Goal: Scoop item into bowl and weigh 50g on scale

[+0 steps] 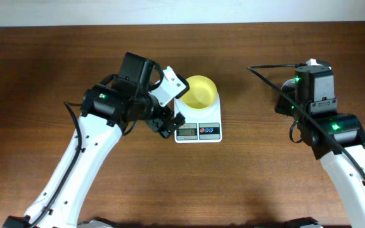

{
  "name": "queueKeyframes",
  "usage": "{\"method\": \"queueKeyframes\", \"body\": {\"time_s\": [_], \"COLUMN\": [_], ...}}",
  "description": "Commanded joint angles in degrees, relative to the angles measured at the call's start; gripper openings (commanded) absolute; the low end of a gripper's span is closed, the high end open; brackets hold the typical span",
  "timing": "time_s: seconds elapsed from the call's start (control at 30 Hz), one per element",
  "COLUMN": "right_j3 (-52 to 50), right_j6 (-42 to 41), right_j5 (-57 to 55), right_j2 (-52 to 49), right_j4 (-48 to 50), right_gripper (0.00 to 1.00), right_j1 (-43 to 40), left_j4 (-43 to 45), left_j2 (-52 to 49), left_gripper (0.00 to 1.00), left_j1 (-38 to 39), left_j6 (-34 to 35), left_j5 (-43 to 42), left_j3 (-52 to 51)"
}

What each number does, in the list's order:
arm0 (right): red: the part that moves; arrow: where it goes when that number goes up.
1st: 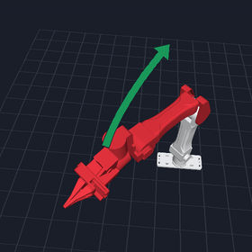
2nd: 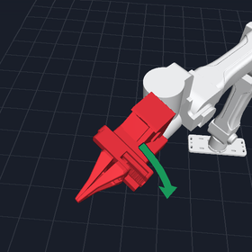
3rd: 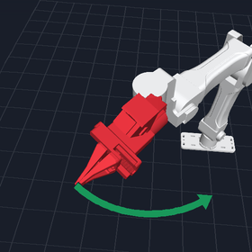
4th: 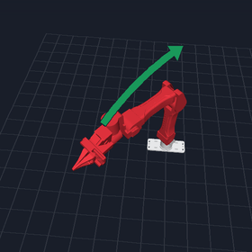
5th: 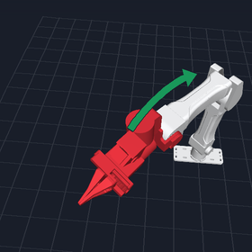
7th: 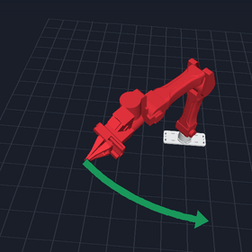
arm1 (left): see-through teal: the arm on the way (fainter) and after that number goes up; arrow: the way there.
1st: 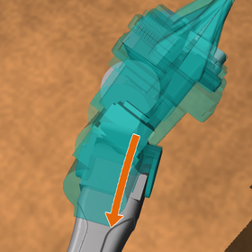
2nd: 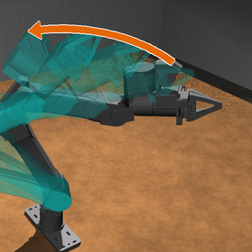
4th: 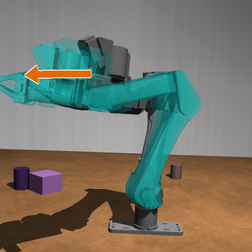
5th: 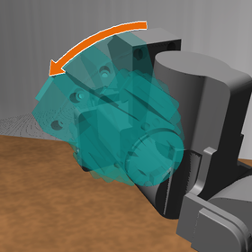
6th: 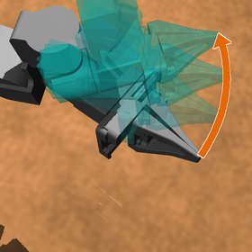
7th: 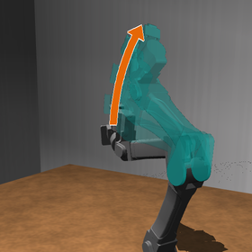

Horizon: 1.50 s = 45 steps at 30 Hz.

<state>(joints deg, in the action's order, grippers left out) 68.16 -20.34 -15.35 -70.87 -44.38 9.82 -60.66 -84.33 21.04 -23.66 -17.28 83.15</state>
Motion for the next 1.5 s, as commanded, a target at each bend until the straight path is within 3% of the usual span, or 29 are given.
{"method": "queueKeyframes", "body": {"time_s": [0.0, 0.43, 0.73, 0.97, 1.27, 1.47], "right_j3": [1.16, 1.16, 1.68, 7.80, 8.17, 8.17], "right_j6": [0.46, 0.63, 2.36, 3.21, 2.49, 2.56], "right_j5": [-0.96, 0.72, 6.01, 7.23, 12.44, 10.80], "right_j2": [0.00, 0.00, 0.02, 0.02, 0.02, 0.00], "right_j4": [0.28, 2.14, 1.70, -3.02, -4.20, -4.68], "right_gripper": [0.04, 0.04, 0.04, 0.04, 0.04, 0.04], "right_j1": [-0.15, -0.15, -0.15, -0.15, -0.15, -0.22], "left_j4": [-0.63, 0.07, 1.90, 5.77, 16.83, 17.55], "left_j2": [0.70, 0.68, 0.70, 2.16, 13.64, 13.60], "left_gripper": [0.99, 0.99, 0.99, 0.99, 0.99, 0.99], "left_j1": [-0.57, -0.59, 1.14, 3.85, 3.85, 3.85], "left_j6": [-1.68, -1.75, -1.60, -1.57, -2.62, -2.60], "left_j5": [-2.58, 4.70, 2.25, 4.07, 7.65, 5.97], "left_j3": [0.74, 0.28, -0.68, -5.46, -16.59, -17.29]}}
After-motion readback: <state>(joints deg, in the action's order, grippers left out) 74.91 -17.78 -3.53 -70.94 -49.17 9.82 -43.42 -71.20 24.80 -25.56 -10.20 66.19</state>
